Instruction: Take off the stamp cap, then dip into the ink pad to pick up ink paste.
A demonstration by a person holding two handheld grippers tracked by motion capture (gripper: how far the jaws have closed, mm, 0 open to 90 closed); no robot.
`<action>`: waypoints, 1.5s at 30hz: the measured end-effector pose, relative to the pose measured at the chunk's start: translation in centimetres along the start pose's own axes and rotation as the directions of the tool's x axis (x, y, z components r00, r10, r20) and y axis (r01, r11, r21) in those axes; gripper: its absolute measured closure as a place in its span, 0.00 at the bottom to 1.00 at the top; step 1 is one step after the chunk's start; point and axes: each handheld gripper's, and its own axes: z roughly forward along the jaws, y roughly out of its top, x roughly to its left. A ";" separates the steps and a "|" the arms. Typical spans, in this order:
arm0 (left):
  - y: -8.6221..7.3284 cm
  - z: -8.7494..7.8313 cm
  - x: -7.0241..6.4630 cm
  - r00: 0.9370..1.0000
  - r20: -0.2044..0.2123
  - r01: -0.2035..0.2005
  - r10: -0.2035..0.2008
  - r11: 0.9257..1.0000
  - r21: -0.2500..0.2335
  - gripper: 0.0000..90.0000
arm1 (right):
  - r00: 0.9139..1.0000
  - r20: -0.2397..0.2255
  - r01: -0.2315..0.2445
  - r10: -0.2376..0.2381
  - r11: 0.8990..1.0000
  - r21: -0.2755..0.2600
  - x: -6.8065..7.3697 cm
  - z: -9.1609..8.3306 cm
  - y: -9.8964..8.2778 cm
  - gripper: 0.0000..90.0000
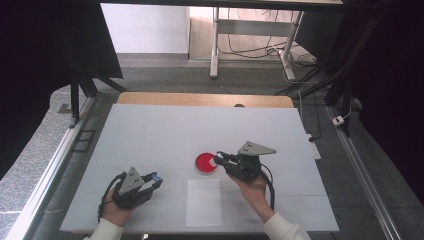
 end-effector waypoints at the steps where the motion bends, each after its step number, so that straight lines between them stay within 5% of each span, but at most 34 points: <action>1: 0.0 0.0 0.0 1.000 0.001 -0.001 0.001 1.000 0.001 0.74 | 1.000 0.001 0.001 -0.001 1.000 0.000 0.0 0.0 0.1 0.83; 32: 0.2 0.1 -0.2 1.000 0.001 -0.007 0.007 1.000 0.005 0.74 | 1.000 0.003 0.029 -0.030 0.994 0.108 -2.0 3.5 0.6 0.83; 45: 0.2 0.2 -0.2 1.000 0.006 -0.005 0.005 1.000 0.006 0.74 | 0.997 0.003 0.082 -0.083 0.980 0.179 -1.8 5.6 0.2 0.83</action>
